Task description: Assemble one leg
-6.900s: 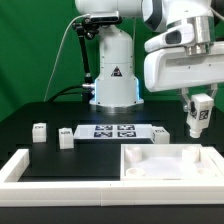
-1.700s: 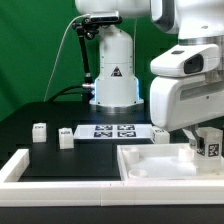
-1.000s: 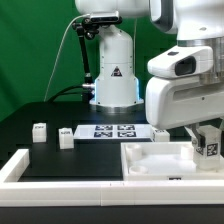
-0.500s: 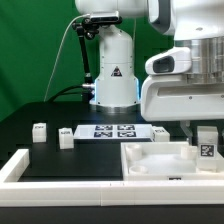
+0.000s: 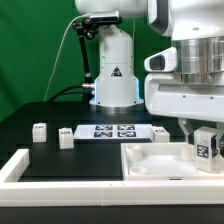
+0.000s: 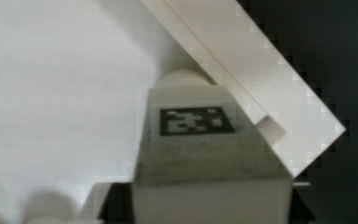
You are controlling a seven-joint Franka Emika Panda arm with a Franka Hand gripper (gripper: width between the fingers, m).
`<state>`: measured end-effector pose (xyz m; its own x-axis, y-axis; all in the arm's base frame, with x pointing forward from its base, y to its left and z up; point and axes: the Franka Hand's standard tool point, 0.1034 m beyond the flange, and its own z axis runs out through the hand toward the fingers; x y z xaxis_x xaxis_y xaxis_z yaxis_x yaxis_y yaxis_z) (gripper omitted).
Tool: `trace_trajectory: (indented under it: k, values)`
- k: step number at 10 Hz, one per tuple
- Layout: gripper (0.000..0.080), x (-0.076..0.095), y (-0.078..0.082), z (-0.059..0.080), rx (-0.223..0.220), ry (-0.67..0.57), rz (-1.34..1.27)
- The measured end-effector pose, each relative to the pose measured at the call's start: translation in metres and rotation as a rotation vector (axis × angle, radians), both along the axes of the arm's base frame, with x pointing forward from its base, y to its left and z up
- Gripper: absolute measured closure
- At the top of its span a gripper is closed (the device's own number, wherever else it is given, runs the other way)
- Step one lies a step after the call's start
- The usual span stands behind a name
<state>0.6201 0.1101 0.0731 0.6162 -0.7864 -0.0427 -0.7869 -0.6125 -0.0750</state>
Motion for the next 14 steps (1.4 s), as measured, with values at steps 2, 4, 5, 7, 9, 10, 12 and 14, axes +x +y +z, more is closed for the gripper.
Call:
trace_trajectory:
  k: [2,4,5,7,9,10,12,14]
  values:
    - [0.0508,0.0,-0.002,0.0,0.017,0.013,-0.127]
    - [0.0506,0.0,-0.002,0.0,0.017,0.018,-0.186]
    - [0.0506,0.0,-0.001,0.0,0.016,0.016,-0.157]
    - [0.0187,0.0,0.001,-0.001,0.015,0.011,-0.105]
    - [0.0161,0.0,0.001,0.0,0.006,-0.006,0.129]
    - [0.0153,0.0,0.002,0.0,0.001,-0.016,0.246]
    - [0.0151,0.001,0.008,0.002,-0.017,-0.037,0.477]
    - [0.0151,0.001,0.009,0.001,-0.024,-0.05,0.654]
